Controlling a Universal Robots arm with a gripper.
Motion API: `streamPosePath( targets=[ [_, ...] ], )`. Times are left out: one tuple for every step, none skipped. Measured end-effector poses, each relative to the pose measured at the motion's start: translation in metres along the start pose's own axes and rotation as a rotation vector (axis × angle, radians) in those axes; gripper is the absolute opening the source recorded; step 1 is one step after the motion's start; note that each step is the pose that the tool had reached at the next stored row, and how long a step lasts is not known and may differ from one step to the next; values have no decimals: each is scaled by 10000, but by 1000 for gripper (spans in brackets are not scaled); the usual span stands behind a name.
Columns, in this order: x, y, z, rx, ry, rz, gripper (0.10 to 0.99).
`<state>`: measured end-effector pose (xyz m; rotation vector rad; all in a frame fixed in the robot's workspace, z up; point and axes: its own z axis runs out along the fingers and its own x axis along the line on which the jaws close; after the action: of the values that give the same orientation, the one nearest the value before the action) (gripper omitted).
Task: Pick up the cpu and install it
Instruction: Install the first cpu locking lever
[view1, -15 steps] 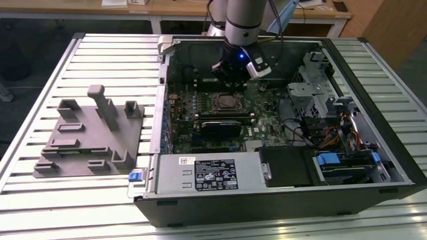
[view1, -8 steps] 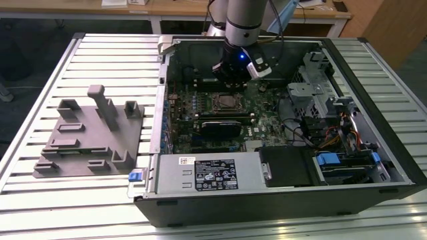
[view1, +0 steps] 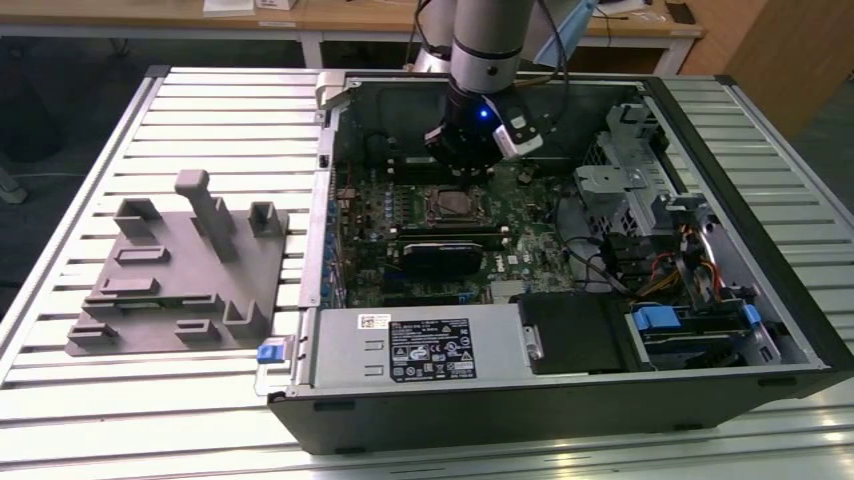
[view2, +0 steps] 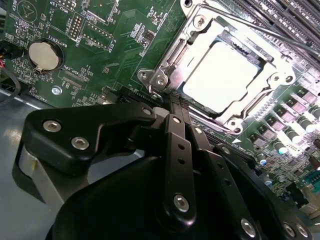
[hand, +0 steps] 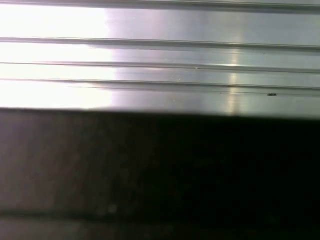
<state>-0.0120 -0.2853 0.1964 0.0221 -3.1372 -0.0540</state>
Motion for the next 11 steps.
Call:
streamPosePath(
  targets=[
    [-1,2,4,0,1,0,106],
    [-1,3,9,2,1,-1,106],
    [-2,5,12,4,2,0,106],
    [-2,6,14,5,2,1,106],
    [-1,7,13,6,2,1,106],
    [-1,8,13,5,2,0,106],
    [0,8,10,9,4,0,106],
    [0,10,8,12,6,0,106],
    [-1,12,2,8,3,-1,106],
    [-3,16,-4,-6,-4,0,106],
    [-3,18,-17,-18,-11,-1,106]
  ],
)
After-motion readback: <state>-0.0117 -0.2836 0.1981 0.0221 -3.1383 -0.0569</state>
